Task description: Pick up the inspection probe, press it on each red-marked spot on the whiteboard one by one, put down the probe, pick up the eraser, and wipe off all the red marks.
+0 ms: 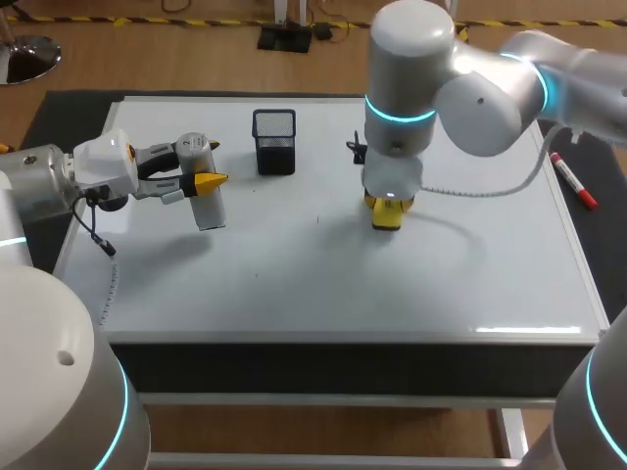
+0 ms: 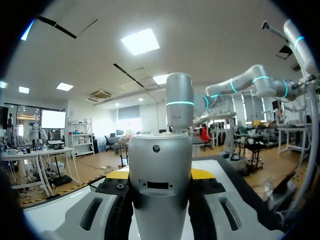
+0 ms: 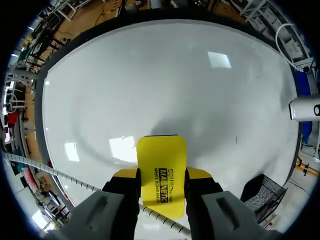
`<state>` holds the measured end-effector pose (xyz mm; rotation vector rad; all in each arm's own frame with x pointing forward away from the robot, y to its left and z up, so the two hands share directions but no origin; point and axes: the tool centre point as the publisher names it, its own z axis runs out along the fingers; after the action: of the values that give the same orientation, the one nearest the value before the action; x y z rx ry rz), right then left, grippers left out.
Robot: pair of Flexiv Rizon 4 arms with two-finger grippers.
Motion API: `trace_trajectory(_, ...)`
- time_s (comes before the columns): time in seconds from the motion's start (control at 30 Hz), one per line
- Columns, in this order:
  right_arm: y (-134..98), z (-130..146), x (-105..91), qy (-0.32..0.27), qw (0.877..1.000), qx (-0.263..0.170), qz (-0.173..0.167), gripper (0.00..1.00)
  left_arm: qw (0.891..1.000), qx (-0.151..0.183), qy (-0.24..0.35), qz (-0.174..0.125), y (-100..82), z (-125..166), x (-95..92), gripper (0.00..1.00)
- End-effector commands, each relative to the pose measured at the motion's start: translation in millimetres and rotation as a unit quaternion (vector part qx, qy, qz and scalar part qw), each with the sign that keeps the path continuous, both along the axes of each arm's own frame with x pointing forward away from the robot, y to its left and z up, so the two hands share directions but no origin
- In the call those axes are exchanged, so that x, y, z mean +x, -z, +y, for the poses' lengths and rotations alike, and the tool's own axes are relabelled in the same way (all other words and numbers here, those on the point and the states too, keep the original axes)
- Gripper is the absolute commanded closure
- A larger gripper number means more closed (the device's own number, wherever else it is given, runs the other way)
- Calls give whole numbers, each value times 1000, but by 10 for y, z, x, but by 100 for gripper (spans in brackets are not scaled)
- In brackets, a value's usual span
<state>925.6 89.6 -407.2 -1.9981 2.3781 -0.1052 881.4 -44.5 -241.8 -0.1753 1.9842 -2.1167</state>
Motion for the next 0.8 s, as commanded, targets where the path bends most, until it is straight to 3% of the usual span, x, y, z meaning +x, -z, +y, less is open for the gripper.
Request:
trace_trajectory(0.03, 51, 104, 442, 0, 1000, -6, 15, 100, 1000, -2, 0, -1, 2, 2, 4, 100)
trace_trajectory(0.2, 15, 77, 845, -8, 1000, 1, 18, 100, 1000, -2, 0, -1, 2, 2, 4, 100)
trace_trajectory(0.37, -1, 45, 1159, -20, 999, -19, 17, 100, 1000, -2, 0, -1, 2, 2, 4, 100)
trace_trajectory(0.63, -19, -104, 1567, -20, 999, -21, 32, 100, 1000, -2, 0, -1, 2, 2, 4, 100)
trace_trajectory(0.8, -3, -215, 1725, -15, 999, -9, 48, 100, 1000, -2, 0, -1, 2, 2, 4, 100)
